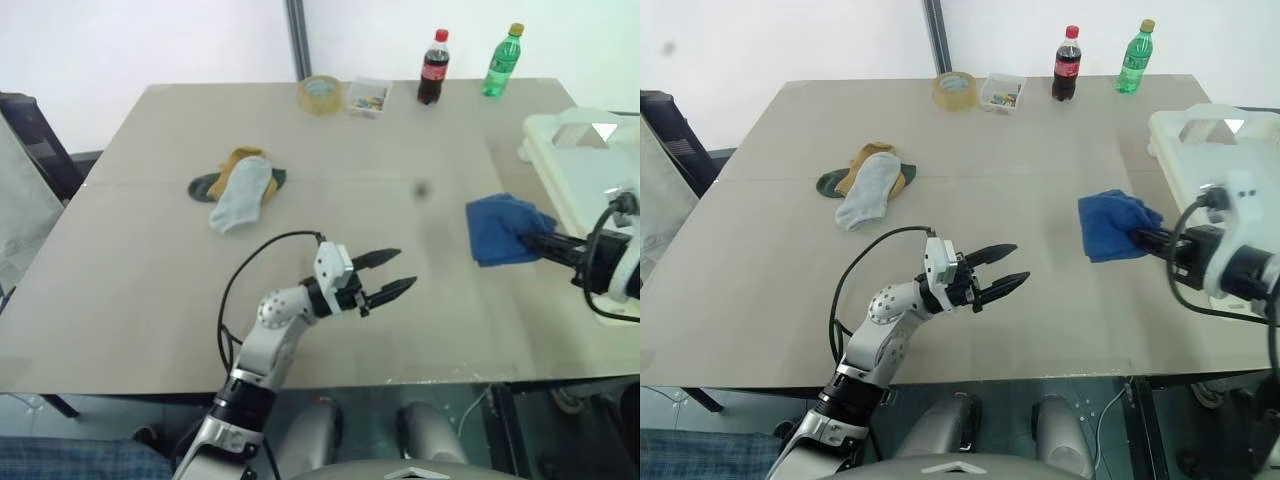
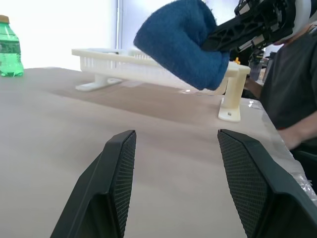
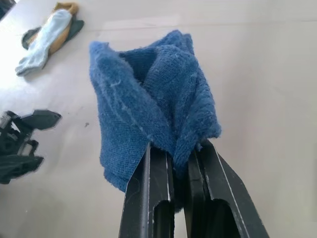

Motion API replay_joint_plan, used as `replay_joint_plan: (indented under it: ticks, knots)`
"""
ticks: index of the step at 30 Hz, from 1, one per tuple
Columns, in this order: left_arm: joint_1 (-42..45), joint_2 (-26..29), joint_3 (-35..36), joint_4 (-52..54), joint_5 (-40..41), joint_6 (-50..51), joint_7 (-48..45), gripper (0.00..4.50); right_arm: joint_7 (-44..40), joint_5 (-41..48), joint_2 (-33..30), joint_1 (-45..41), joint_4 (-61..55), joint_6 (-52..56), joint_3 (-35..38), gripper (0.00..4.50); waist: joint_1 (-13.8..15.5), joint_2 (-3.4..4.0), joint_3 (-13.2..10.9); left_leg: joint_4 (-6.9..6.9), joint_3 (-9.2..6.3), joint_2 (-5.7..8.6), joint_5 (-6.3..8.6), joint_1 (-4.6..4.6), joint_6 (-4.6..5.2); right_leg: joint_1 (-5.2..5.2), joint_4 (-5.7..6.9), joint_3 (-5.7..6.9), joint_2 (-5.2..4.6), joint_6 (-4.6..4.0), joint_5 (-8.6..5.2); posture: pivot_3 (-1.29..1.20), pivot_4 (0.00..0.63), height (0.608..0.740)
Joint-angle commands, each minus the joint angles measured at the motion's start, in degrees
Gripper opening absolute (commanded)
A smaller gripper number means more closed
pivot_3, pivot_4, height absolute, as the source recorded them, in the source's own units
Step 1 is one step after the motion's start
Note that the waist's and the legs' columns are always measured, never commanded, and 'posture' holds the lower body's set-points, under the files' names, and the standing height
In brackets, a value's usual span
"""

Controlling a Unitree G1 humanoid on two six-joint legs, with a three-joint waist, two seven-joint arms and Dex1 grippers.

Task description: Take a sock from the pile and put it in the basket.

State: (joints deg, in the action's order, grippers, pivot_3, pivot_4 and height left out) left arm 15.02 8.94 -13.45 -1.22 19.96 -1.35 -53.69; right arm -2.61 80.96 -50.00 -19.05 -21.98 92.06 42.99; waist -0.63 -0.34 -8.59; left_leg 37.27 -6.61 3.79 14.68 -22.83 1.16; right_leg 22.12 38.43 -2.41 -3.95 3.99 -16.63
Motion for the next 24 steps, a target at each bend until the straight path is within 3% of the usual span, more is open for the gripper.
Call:
replay_joint_plan:
  ticks: [1, 10, 18, 19, 20, 24]
  knots:
    - [0.55, -0.59, -0.28, 0.50, 0.77, -0.60, -0.73, 2.87, 0.71, -0.73, -5.93, -2.09, 7.12, -2.55, 3.25, 0.02, -0.02, -0.01, 0.00, 0.01, 0.01, 0.00, 0.00, 0.01, 0.02, -0.02, -0.01, 0.01, 0.00, 0.00, 0.00, 0.00, 0.150, 0.740]
    - [2.39, -2.62, 0.05, 0.71, 1.80, 1.03, 0.31, 2.87, -4.95, -21.90, -12.71, -9.21, 34.86, -17.50, -5.71, 0.02, -0.06, -0.01, -0.01, 0.04, 0.13, -0.04, 0.01, 0.01, 0.06, -0.04, -0.05, -0.05, 0.04, 0.01, 0.00, 0.00, 0.150, 0.740]
    - [5.62, -4.82, 1.10, 1.38, 3.99, 5.73, 2.31, 2.87, -15.90, -39.94, -12.13, -19.55, 58.93, -33.15, -19.22, 0.02, -0.14, 0.08, -0.09, 0.04, 0.23, -0.04, 0.01, 0.02, 0.10, -0.02, -0.07, -0.12, 0.06, 0.02, 0.01, 0.00, 0.150, 0.740]
    - [5.98, -4.70, 0.95, 1.35, 3.83, 5.88, 2.19, 2.87, -17.50, -41.69, -12.24, -20.29, 60.97, -34.62, -20.46, 0.86, -0.13, 0.13, -0.12, 0.05, 0.24, -0.04, 0.01, 0.02, 0.10, -0.02, -0.09, -0.12, 0.06, 0.02, 0.01, 0.00, 0.150, 0.740]
    - [6.19, -4.59, 0.82, 1.33, 3.66, 5.91, 2.04, 2.87, -18.84, -43.08, -12.33, -21.01, 62.56, -35.64, -21.33, 1.14, -0.11, 0.16, -0.12, 0.05, 0.24, -0.04, 0.01, 0.01, 0.09, -0.02, -0.10, -0.12, 0.06, 0.02, 0.01, 0.00, 0.150, 0.740]
    - [7.19, -4.17, 0.97, 0.86, 3.47, 7.58, 2.17, 2.87, -22.72, -48.78, -12.68, -23.67, 68.53, -40.58, -23.93, 3.09, -0.16, 0.23, -0.16, 0.04, 0.28, -0.03, -0.01, 0.00, 0.08, -0.02, -0.16, -0.15, 0.05, 0.02, 0.01, 0.00, 0.150, 0.740]
